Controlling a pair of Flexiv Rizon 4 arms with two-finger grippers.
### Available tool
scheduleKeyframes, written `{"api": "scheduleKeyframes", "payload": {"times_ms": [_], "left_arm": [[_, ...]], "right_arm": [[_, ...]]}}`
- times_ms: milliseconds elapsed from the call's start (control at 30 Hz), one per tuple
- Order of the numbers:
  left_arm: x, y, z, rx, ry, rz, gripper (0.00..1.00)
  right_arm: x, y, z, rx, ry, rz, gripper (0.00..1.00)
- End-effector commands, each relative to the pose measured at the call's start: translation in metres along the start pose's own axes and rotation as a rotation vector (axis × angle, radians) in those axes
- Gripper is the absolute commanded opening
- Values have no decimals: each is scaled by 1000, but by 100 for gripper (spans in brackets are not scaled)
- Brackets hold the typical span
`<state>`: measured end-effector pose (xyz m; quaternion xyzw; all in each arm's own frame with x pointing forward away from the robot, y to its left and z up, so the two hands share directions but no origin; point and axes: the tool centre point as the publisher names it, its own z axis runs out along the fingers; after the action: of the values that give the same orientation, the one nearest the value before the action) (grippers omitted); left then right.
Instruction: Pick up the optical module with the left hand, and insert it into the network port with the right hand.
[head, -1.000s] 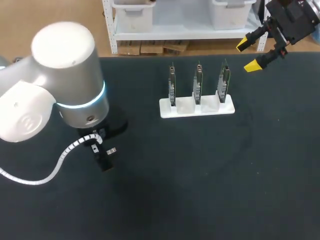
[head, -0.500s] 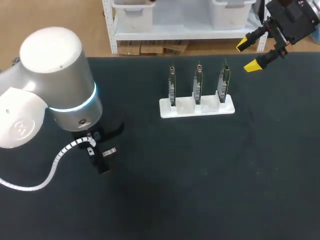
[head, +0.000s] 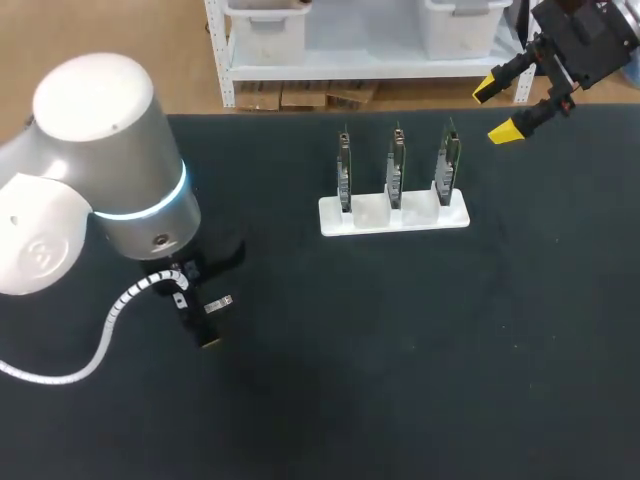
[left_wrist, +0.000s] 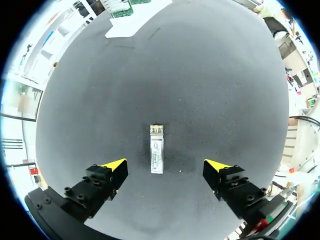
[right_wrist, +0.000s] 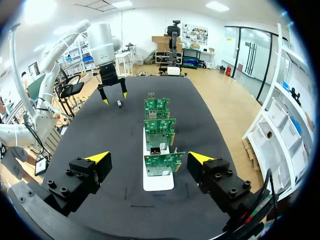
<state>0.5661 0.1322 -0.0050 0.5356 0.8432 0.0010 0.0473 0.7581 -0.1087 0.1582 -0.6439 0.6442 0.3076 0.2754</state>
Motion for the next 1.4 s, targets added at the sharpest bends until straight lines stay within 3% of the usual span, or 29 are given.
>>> {"api": "scheduleKeyframes", "payload": {"times_ms": [33, 1400], "left_arm": [[0, 1, 3, 7, -5, 0, 100], [-4, 4, 10, 28, -13, 8, 100]], "right_arm": [[0, 2, 0, 4, 1, 0, 100], [0, 2, 0, 4, 1, 0, 100]]}}
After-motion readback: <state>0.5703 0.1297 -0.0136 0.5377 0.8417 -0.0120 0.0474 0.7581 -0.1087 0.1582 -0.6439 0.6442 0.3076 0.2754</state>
